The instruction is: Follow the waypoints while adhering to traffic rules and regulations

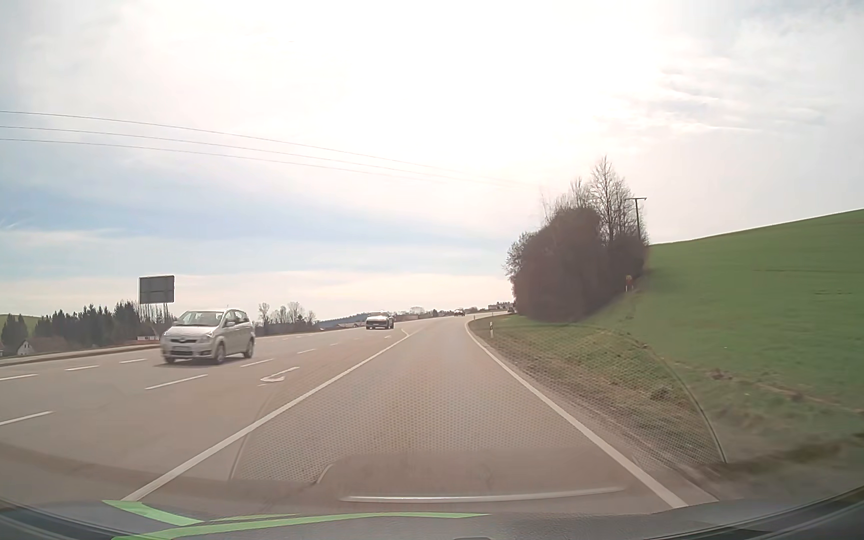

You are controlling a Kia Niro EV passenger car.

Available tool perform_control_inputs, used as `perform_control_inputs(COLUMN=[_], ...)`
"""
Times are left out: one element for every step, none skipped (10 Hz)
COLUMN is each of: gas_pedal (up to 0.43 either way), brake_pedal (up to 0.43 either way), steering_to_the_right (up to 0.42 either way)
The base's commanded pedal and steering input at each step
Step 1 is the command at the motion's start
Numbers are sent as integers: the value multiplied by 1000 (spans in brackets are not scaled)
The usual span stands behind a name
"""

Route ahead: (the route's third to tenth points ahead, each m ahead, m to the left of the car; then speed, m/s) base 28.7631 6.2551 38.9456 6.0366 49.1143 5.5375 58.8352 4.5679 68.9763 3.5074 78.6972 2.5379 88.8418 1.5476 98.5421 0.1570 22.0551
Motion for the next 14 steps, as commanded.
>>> perform_control_inputs(gas_pedal=[177, 177, 177, 177, 177, 177, 177, 189, 189, 189, 197, 197, 197, 197], brake_pedal=[0, 0, 0, 0, 0, 0, 0, 0, 0, 0, 0, 0, 0, 0], steering_to_the_right=[5, 5, 5, 5, 5, 5, 5, 5, 5, 5, 5, 5, 5, 5])
